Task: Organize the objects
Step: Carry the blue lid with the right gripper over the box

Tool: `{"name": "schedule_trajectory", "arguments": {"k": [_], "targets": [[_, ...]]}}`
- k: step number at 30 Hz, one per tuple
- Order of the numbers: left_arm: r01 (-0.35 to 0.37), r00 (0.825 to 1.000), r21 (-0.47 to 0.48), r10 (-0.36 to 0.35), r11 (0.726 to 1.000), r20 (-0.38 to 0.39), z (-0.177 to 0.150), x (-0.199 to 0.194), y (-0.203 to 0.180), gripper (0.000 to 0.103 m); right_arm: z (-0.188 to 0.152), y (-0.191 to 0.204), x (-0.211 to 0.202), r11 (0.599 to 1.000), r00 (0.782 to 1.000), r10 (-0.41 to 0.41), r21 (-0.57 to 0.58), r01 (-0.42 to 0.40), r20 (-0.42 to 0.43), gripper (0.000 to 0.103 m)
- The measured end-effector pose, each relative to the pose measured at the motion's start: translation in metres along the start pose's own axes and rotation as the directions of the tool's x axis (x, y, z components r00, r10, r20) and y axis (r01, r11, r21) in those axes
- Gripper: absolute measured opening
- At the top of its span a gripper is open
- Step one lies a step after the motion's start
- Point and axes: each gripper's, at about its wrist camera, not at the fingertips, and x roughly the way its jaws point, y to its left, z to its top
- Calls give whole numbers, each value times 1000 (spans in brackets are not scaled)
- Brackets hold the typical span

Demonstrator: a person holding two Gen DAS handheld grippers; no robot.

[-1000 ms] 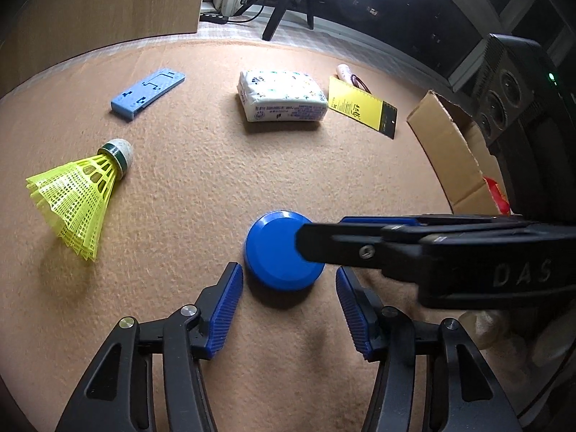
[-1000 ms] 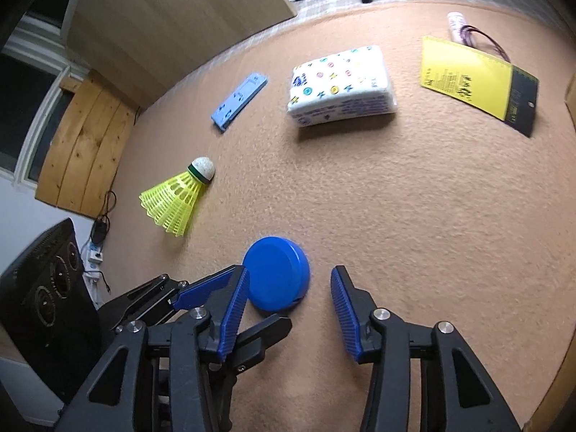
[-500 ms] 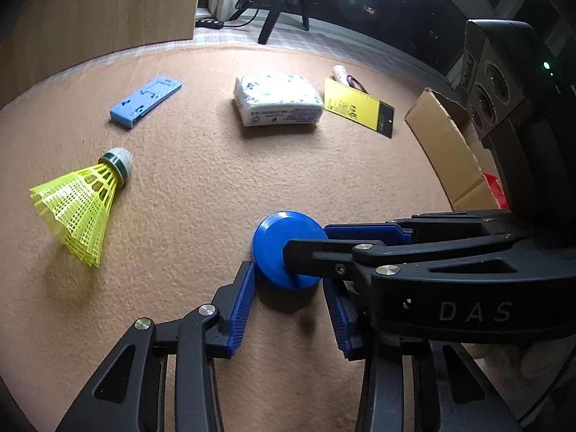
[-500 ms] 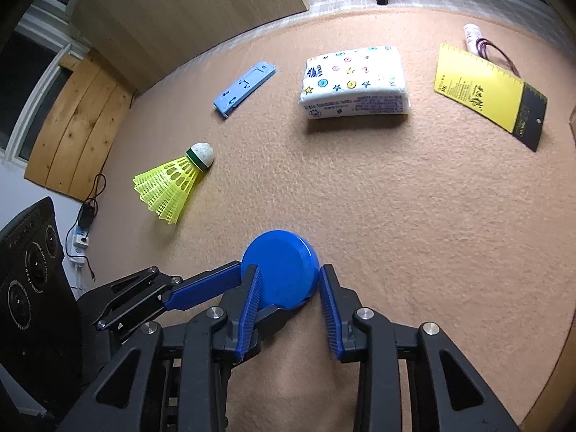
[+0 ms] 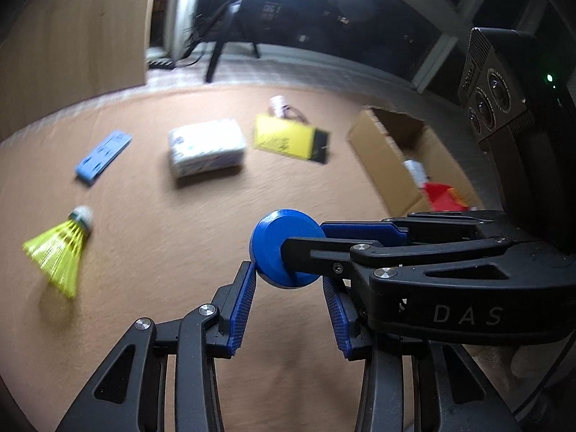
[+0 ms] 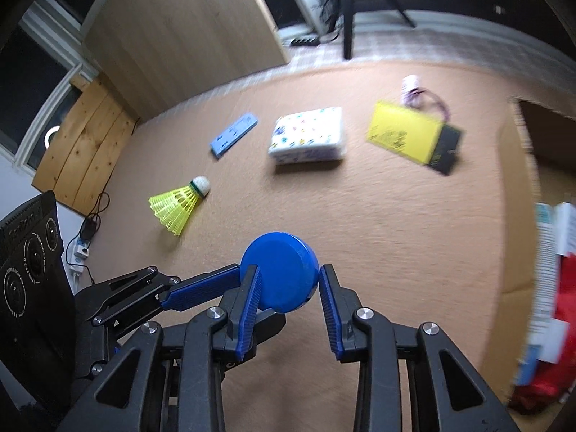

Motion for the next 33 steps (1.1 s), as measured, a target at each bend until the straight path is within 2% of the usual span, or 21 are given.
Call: {"name": "schedule_trajectory", "arguments": {"k": [10,19,26,33], "targets": [[95,995,102,-98,990,16,26,8,-80,42,-12,-59,-67,995,994,-56,93,47,93,30],[172,985,186,-171,968,-20,40,35,-149,42,-28,-115,-105,980,985,-111,176,87,132,30],[192,981,226,-184,955,-56,40,56,-180,42,-41,-145,-115,971,983,-134,218,104,128,30],[192,981,254,-179,948,-76,39,71,-197,42,-50,-159,-120,965,981,-149,236,117,122,30]]}}
